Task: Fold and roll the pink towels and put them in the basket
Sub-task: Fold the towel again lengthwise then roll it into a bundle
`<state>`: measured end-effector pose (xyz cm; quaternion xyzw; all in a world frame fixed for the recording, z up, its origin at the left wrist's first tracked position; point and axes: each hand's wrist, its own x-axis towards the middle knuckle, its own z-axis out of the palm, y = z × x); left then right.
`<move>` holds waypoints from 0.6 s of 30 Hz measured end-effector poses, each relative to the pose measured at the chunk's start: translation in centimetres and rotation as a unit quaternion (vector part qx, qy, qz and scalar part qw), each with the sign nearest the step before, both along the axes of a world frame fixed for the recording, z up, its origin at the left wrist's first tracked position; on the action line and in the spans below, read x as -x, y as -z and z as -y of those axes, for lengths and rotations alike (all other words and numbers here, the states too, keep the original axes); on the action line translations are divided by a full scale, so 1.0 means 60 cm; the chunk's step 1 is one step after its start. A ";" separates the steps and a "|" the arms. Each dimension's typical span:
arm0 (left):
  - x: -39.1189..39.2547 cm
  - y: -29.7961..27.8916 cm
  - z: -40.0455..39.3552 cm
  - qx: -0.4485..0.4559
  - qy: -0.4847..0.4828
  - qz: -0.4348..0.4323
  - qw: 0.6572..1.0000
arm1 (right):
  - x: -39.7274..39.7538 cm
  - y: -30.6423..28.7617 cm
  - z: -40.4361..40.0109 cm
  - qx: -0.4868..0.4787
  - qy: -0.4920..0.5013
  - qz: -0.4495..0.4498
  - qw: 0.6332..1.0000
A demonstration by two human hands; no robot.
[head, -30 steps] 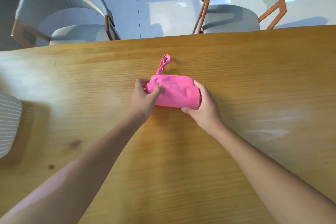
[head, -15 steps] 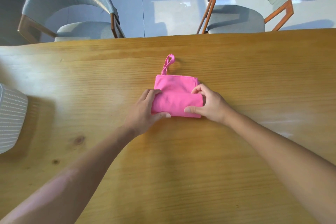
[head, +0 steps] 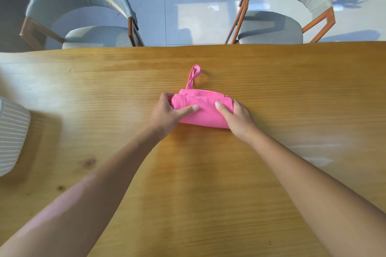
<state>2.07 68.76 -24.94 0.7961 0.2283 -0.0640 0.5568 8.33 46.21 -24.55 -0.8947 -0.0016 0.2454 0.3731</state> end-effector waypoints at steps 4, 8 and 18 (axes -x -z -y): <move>0.015 0.012 -0.002 -0.069 0.053 0.056 0.995 | 0.012 -0.019 0.016 -0.061 -0.026 -0.006 0.998; 0.033 0.022 -0.011 -0.108 0.144 0.110 0.978 | 0.032 -0.013 0.026 -0.041 -0.104 0.049 0.993; -0.021 0.004 -0.026 -0.142 0.222 0.036 0.964 | 0.037 0.006 0.024 0.001 -0.039 0.091 0.995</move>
